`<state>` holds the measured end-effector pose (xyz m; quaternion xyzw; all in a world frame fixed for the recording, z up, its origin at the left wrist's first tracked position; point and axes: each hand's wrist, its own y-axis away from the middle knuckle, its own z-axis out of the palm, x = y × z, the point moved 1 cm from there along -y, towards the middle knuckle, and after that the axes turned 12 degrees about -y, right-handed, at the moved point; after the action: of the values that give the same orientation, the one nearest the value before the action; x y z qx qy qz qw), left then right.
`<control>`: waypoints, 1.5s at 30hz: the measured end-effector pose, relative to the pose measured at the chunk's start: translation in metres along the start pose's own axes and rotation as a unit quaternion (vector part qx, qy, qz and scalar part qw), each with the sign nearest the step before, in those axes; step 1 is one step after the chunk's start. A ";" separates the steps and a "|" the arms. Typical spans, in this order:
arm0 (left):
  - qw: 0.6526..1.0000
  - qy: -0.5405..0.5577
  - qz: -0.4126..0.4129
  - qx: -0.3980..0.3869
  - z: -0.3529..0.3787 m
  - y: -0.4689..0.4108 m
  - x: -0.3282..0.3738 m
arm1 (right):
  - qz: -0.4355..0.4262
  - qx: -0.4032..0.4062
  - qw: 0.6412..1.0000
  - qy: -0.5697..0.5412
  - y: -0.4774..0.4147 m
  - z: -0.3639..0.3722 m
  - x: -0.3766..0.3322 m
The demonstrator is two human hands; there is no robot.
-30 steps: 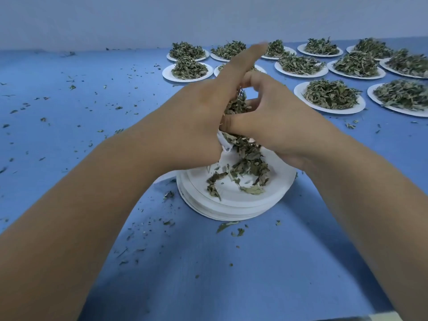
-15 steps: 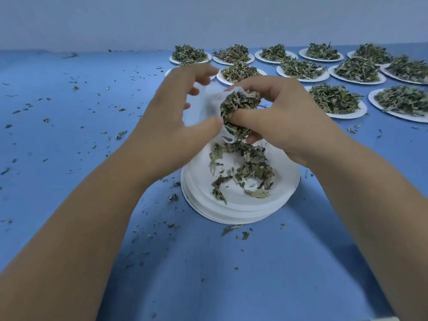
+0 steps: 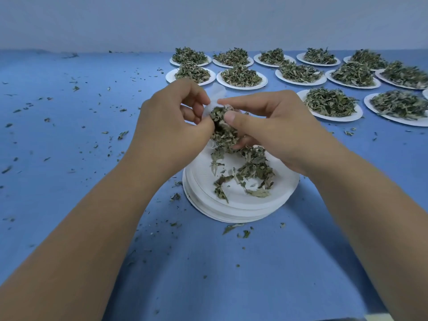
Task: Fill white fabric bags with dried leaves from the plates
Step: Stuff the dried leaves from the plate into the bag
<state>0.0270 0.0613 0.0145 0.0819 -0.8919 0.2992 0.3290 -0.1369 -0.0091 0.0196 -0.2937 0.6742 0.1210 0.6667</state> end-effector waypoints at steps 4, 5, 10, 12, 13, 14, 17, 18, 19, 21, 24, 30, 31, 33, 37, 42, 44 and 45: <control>1.000 0.015 -0.016 0.009 -0.002 -0.001 0.000 | -0.042 0.047 0.994 0.093 -0.001 -0.001 0.001; 0.999 0.030 -0.028 0.007 -0.003 -0.001 0.000 | -0.045 0.059 0.990 0.118 -0.003 -0.001 0.001; 0.989 0.116 -0.079 -0.041 -0.001 0.001 0.003 | -0.064 0.121 0.963 0.233 -0.011 0.002 0.000; 0.981 0.158 -0.085 -0.071 -0.001 0.003 0.005 | -0.083 0.144 0.952 0.257 -0.013 0.003 -0.001; 0.978 0.169 -0.084 -0.083 -0.001 0.004 0.006 | -0.094 0.150 0.945 0.275 -0.015 0.004 -0.002; 0.977 0.177 -0.083 -0.090 -0.001 0.004 0.007 | -0.104 0.152 0.937 0.296 -0.016 0.005 -0.002; 0.981 0.162 -0.075 -0.081 -0.001 0.004 0.006 | -0.113 0.139 0.925 0.335 -0.022 0.007 -0.003; 0.986 0.139 -0.068 -0.068 -0.001 0.003 0.005 | -0.105 0.132 0.928 0.333 -0.023 0.008 -0.004; 0.991 0.110 -0.060 -0.052 0.000 0.002 0.004 | -0.090 0.126 0.935 0.319 -0.024 0.007 -0.006; 0.997 0.061 -0.046 -0.021 0.000 0.000 0.002 | -0.052 0.099 0.958 0.266 -0.023 0.008 -0.011; 0.999 0.016 -0.035 -0.004 0.003 -0.001 0.000 | 0.006 0.024 0.982 0.185 -0.017 0.008 -0.021; 0.999 0.013 -0.035 0.018 0.004 -0.006 -0.002 | 0.028 -0.061 0.980 0.186 -0.006 0.002 -0.027; 0.998 0.034 -0.044 0.013 0.004 -0.006 -0.002 | 0.020 -0.049 0.977 0.207 -0.006 0.004 -0.026; 0.996 0.063 -0.060 0.003 0.003 -0.007 -0.002 | -0.011 -0.012 0.970 0.242 -0.009 0.007 -0.021; 0.987 0.139 -0.082 -0.026 0.000 -0.008 -0.003 | -0.081 0.053 0.946 0.308 -0.017 0.013 -0.013; 0.989 0.137 -0.055 -0.032 0.000 -0.006 -0.004 | -0.081 0.080 0.925 0.363 -0.028 0.015 -0.008; 0.995 0.084 -0.053 -0.005 -0.001 -0.008 -0.007 | -0.062 0.053 0.937 0.339 -0.027 0.014 -0.009; 0.997 0.062 -0.048 0.004 0.000 -0.009 -0.008 | -0.048 0.038 0.945 0.320 -0.025 0.013 -0.010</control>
<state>0.0366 0.0538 0.0138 0.1073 -0.8635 0.2915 0.3974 -0.1122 -0.0196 0.0343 -0.3235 0.8413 -0.0375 0.4316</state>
